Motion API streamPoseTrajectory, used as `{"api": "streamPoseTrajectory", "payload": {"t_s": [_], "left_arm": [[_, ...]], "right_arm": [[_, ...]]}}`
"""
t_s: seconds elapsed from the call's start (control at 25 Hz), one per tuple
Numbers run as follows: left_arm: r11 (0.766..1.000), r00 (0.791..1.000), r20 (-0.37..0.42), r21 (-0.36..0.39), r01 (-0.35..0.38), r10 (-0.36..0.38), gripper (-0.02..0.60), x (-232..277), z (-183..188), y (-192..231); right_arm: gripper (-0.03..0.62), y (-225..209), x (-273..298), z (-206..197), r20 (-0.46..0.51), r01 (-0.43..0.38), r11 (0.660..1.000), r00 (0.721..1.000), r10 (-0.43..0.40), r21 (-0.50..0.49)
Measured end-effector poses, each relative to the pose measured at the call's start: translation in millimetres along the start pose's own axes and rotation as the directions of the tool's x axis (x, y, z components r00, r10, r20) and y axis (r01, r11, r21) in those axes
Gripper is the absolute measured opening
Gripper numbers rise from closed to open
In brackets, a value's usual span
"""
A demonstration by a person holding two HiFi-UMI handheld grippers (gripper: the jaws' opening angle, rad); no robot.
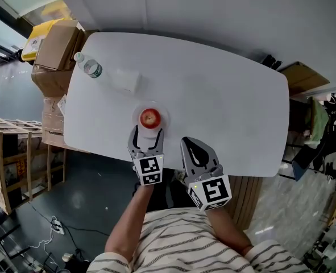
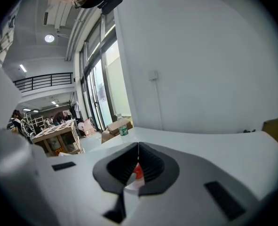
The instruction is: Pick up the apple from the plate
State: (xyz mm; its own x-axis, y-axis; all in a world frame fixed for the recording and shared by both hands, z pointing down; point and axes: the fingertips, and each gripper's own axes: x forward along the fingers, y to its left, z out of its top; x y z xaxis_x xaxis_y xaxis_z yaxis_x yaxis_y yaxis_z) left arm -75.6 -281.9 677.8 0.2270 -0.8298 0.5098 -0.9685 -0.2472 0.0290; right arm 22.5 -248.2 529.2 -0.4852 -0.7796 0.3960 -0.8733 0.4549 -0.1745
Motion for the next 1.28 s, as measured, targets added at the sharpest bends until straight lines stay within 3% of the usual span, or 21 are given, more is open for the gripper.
{"api": "streamPoseTrajectory", "payload": {"t_s": [0.52,1.0,1.28], "left_arm": [[1.000,0.997,-0.081,-0.007,0.014,-0.015,0.379,35,-28,3],[1.000,0.996,-0.085,0.013,-0.023,0.024,0.376,48,-36,9],[0.999,0.997,-0.075,0.036,-0.002,0.004,0.354,50,-32,7]], "right_arm": [[0.012,-9,7,-10,-0.032,0.020,1.000,0.999,-0.020,0.006],[0.012,-15,4,-14,-0.044,0.041,0.999,0.998,-0.041,-0.004],[0.012,-18,-1,-17,-0.051,0.048,0.999,0.998,-0.048,-0.011]]}}
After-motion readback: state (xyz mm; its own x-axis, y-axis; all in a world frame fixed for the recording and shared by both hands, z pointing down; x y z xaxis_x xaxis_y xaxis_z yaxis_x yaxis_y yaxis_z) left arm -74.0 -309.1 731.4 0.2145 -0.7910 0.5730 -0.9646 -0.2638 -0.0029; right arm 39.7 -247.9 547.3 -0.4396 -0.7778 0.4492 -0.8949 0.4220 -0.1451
